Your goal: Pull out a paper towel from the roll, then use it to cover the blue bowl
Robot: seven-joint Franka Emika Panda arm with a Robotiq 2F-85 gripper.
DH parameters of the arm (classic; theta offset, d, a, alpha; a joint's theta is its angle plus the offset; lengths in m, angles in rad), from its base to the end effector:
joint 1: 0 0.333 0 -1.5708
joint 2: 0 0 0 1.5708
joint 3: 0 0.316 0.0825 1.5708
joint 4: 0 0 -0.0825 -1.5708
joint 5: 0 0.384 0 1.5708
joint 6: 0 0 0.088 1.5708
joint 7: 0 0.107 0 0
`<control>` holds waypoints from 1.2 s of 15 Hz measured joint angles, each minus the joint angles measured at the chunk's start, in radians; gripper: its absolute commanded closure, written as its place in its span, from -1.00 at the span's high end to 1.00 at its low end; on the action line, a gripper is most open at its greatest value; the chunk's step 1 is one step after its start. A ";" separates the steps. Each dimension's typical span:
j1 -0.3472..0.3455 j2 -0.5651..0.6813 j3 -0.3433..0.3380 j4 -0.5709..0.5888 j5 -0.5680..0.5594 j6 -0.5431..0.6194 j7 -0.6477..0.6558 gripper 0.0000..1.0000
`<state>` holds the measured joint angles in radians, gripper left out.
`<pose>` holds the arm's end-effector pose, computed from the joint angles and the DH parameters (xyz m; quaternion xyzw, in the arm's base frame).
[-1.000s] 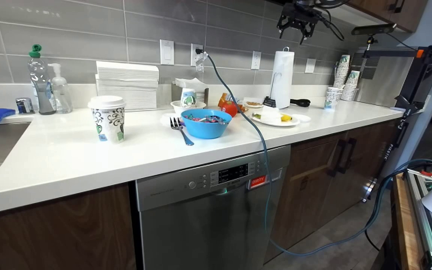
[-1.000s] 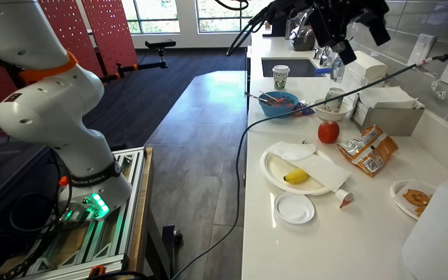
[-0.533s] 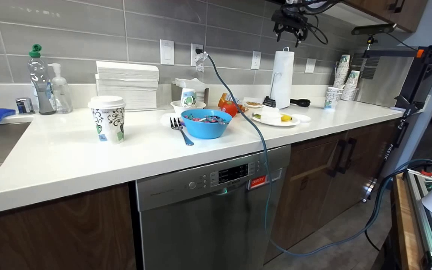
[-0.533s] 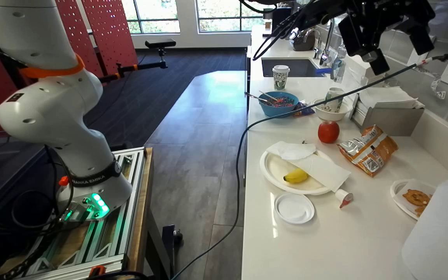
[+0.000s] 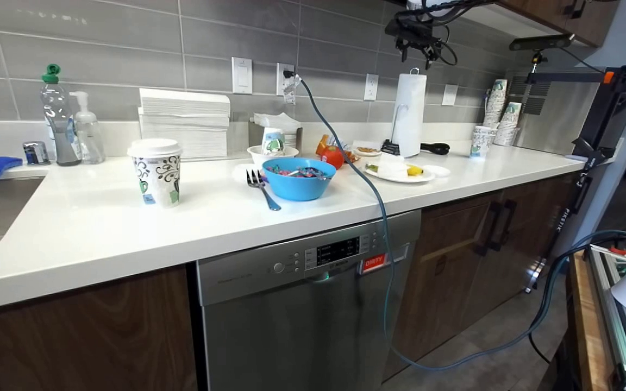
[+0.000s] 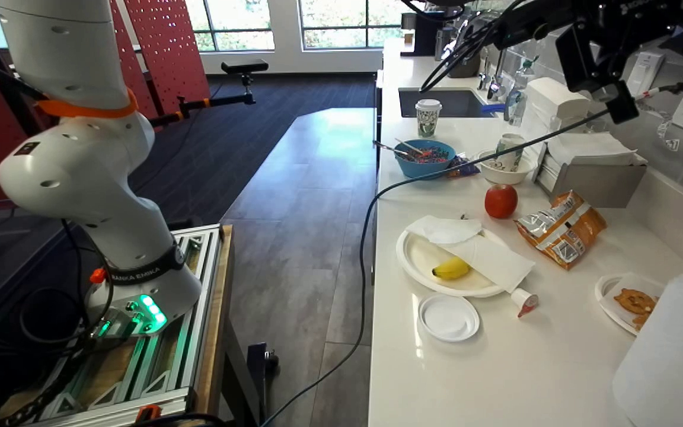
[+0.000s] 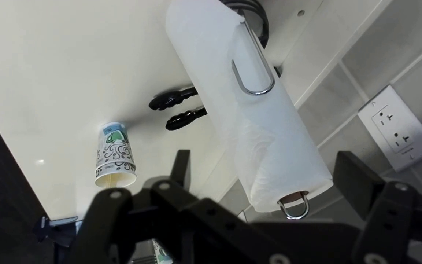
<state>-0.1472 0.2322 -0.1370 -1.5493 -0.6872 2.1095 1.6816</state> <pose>0.6331 -0.2058 0.5615 0.6179 -0.6980 0.3283 0.1524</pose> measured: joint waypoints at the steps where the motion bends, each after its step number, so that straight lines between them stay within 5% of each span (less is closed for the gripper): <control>1: 0.003 0.020 -0.011 0.025 0.000 -0.017 0.017 1.00; 15: -0.010 0.344 -0.144 0.371 0.094 -0.099 0.017 1.00; 16: -0.011 0.360 -0.150 0.392 0.099 -0.119 0.005 0.94; 18: -0.012 0.384 -0.157 0.428 0.101 -0.175 -0.021 0.45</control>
<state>-0.1594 0.6164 -0.2938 -1.1213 -0.5859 1.9341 1.6611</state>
